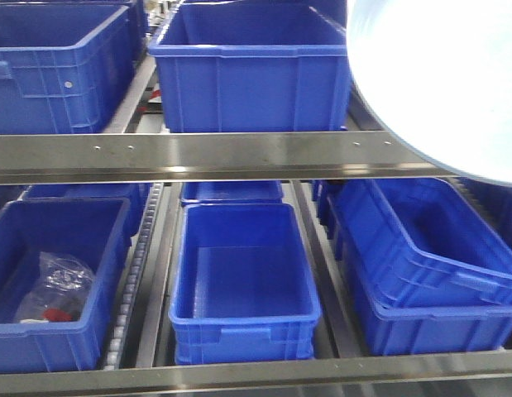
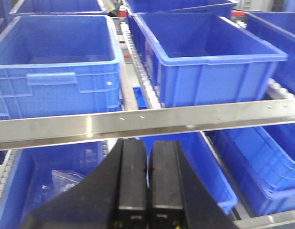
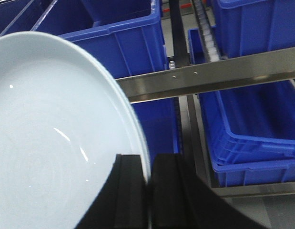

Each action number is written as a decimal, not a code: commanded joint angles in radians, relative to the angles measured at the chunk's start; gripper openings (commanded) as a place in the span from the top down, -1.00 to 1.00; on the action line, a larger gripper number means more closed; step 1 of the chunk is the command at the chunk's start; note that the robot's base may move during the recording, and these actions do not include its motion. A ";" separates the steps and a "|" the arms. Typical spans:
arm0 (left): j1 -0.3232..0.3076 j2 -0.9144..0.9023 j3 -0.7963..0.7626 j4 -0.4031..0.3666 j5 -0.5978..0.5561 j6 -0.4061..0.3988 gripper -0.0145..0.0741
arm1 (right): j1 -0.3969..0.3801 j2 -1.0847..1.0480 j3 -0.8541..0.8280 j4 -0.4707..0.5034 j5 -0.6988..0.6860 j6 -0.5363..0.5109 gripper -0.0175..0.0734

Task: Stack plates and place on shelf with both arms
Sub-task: 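Raise the stacked plates with the right gripper above a blue bin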

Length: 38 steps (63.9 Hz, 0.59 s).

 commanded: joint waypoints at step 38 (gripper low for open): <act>0.000 0.006 -0.029 -0.009 -0.092 -0.005 0.49 | -0.005 0.003 -0.030 0.008 -0.093 -0.004 0.51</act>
